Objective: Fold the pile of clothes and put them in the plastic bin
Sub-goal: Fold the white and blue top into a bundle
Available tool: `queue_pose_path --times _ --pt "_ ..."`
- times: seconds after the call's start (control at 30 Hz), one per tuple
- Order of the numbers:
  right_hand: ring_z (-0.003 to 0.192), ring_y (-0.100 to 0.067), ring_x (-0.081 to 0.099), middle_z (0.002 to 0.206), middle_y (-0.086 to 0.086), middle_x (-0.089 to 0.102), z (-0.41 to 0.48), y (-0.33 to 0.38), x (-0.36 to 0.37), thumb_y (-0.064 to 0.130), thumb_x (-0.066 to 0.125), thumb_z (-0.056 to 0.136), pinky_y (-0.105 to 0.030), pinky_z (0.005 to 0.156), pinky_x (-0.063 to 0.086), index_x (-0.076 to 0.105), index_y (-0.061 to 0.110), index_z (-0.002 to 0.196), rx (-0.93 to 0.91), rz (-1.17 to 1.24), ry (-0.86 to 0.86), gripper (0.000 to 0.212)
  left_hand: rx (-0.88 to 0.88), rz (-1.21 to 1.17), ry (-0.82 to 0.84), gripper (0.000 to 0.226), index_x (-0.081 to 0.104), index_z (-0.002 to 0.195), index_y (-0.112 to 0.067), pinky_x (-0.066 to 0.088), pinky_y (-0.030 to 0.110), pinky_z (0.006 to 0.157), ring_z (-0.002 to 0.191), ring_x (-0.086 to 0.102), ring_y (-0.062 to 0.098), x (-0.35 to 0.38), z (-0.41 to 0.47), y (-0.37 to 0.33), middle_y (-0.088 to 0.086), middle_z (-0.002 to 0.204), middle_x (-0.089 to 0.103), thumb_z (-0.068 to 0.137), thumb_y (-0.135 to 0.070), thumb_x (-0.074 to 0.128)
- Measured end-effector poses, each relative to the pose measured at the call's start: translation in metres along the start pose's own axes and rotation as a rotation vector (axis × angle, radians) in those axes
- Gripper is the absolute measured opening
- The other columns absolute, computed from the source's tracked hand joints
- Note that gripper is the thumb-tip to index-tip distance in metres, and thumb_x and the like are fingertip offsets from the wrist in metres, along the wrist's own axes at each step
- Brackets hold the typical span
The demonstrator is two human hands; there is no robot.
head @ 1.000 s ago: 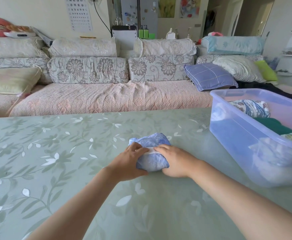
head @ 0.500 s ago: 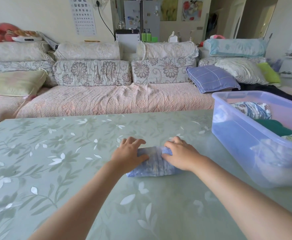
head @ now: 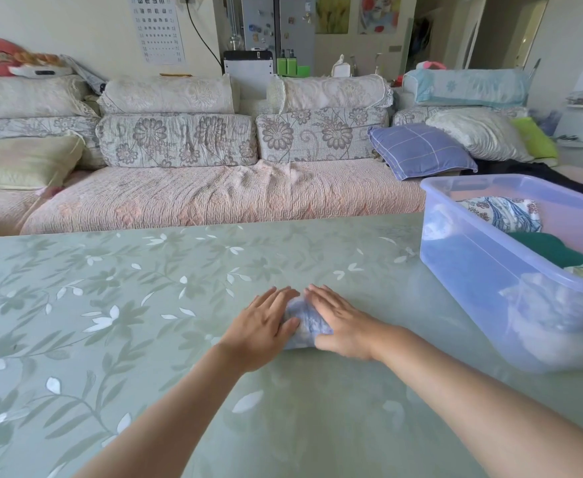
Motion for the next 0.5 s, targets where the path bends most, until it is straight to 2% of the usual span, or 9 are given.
queue_pose_path --times 0.07,0.13,0.27,0.4,0.5 --pt "0.149 -0.006 -0.019 0.165 0.01 -0.017 -0.001 0.001 0.0 0.035 0.058 0.087 -0.026 0.123 -0.003 -0.009 0.022 0.159 -0.019 -0.074 0.016 0.099 -0.012 -0.053 0.017 0.055 0.041 0.141 -0.019 0.022 0.028 0.118 0.145 0.028 0.015 -0.005 -0.001 0.002 -0.003 0.151 0.04 0.098 -0.052 0.038" --pt "0.152 -0.014 -0.013 0.166 0.007 -0.014 0.0 0.004 -0.002 0.03 0.062 0.084 -0.026 0.121 0.001 -0.01 0.02 0.159 -0.03 -0.192 -0.005 0.104 -0.02 -0.025 0.073 0.06 0.04 0.145 -0.022 0.02 0.026 0.118 0.147 0.024 0.012 -0.013 0.0 0.002 -0.005 0.156 0.033 0.096 -0.056 0.046" --pt "0.152 -0.026 0.013 0.167 -0.001 0.004 0.002 0.01 -0.008 0.025 0.062 0.082 -0.037 0.121 0.023 -0.002 0.021 0.159 -0.013 -0.331 -0.036 0.101 -0.01 0.215 0.212 0.066 0.043 0.145 -0.021 0.026 0.028 0.117 0.144 0.03 0.013 -0.019 0.014 -0.004 -0.004 0.154 0.037 0.089 -0.054 0.054" --pt "0.127 -0.034 0.048 0.148 -0.008 0.037 0.011 0.012 -0.007 0.015 0.061 0.082 -0.043 0.104 0.044 0.012 0.022 0.157 -0.023 -0.388 -0.079 0.091 -0.055 0.172 0.291 0.07 0.043 0.135 -0.016 0.04 0.034 0.106 0.131 0.043 0.019 -0.015 0.014 -0.003 -0.001 0.136 0.048 0.069 -0.033 0.062" --pt "0.109 -0.037 0.058 0.131 -0.01 0.048 0.012 0.013 -0.007 0.008 0.057 0.085 -0.044 0.091 0.049 0.025 0.023 0.152 -0.032 -0.418 -0.14 0.076 -0.089 0.155 0.275 0.071 0.042 0.136 -0.02 0.046 0.035 0.098 0.12 0.05 0.022 -0.017 0.013 -0.003 -0.004 0.133 0.05 0.068 -0.028 0.063"
Point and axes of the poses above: each hand's wrist, its own z-axis towards the middle knuckle, its own x-axis out of the palm, y = z × x, the point moved 3 cm from there along z, towards the middle knuckle
